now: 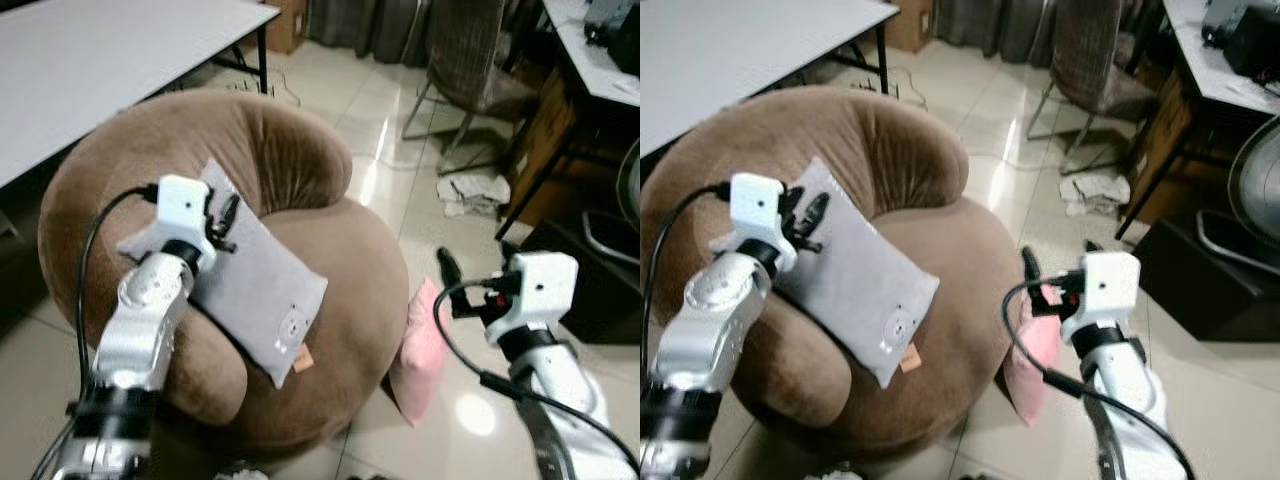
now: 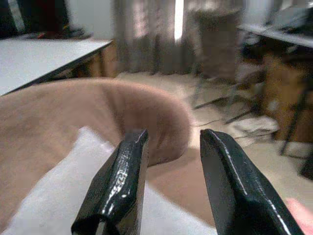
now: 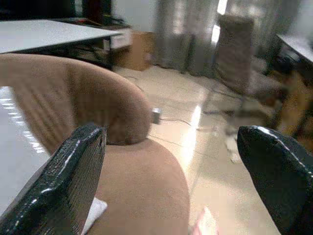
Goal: Move the pillow to the sofa from floor
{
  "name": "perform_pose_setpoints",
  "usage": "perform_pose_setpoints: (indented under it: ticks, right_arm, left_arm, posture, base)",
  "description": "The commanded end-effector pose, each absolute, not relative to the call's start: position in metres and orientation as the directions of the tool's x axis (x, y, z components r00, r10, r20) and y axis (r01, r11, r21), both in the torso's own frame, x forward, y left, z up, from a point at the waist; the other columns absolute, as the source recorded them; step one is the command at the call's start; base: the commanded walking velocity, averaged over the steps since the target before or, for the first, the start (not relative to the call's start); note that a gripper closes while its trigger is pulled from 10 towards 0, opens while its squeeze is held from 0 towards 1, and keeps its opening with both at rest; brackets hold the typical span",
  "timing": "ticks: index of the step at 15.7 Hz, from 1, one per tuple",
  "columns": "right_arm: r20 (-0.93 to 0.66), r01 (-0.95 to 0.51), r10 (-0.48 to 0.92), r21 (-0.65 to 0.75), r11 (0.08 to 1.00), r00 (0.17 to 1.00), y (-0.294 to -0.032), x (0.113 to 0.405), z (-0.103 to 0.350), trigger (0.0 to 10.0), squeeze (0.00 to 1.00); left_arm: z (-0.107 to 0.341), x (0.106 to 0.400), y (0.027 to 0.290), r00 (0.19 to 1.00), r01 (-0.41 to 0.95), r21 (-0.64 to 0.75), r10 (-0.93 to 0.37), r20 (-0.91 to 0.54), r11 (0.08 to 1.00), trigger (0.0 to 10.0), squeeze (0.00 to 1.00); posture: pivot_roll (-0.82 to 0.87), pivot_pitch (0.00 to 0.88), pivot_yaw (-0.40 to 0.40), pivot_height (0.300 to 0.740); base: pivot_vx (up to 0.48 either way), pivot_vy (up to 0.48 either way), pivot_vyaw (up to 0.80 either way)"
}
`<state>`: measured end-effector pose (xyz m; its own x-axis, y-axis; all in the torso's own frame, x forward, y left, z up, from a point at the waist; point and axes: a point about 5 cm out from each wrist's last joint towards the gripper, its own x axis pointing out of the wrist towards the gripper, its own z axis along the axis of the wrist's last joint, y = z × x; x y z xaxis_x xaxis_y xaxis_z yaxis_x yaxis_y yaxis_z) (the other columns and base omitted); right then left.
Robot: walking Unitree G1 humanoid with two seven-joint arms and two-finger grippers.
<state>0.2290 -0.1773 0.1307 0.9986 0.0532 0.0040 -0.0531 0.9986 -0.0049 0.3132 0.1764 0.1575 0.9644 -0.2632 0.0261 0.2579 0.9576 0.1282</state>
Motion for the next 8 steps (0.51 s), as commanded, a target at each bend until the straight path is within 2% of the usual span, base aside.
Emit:
perform_pose_setpoints:
  ticks: [1,5,7,8]
  right_arm:
    - [-0.044,-0.015,0.014,-0.031,0.999,0.999,-0.1828,0.2255,0.1212,10.0,0.00]
    - [-0.078,0.078,-0.084,-0.086,0.993,0.993,-0.1880,0.2285,0.1131,10.0,0.00]
    - [-0.081,0.076,-0.084,-0.100,0.992,0.993,-0.1874,0.2275,0.1121,10.0,0.00]
    - [-0.079,0.070,-0.079,-0.108,0.992,0.994,-0.1869,0.2268,0.1120,10.0,0.00]
  left_arm:
    - [0.1592,0.3091,0.1613,0.938,0.340,0.134,-0.346,0.021,0.931,10.0,0.00]
    - [0.1536,0.3122,0.1588,0.933,0.358,0.182,-0.358,-0.032,0.916,10.0,0.00]
    - [0.1523,0.3122,0.1584,0.929,0.367,0.206,-0.368,-0.037,0.907,10.0,0.00]
    - [0.1511,0.3121,0.1575,0.926,0.375,0.213,-0.374,-0.045,0.902,10.0,0.00]
  posture:
    - [0.08,0.003,-0.075,0.740]
    - [0.07,0.000,-0.059,0.740]
    - [0.07,0.000,-0.051,0.740]
    - [0.06,0.000,-0.043,0.740]
  base:
    - [0.000,-0.480,0.00]
    - [0.000,-0.480,0.00]
    - [0.000,-0.480,0.00]
    - [0.000,-0.480,0.41]
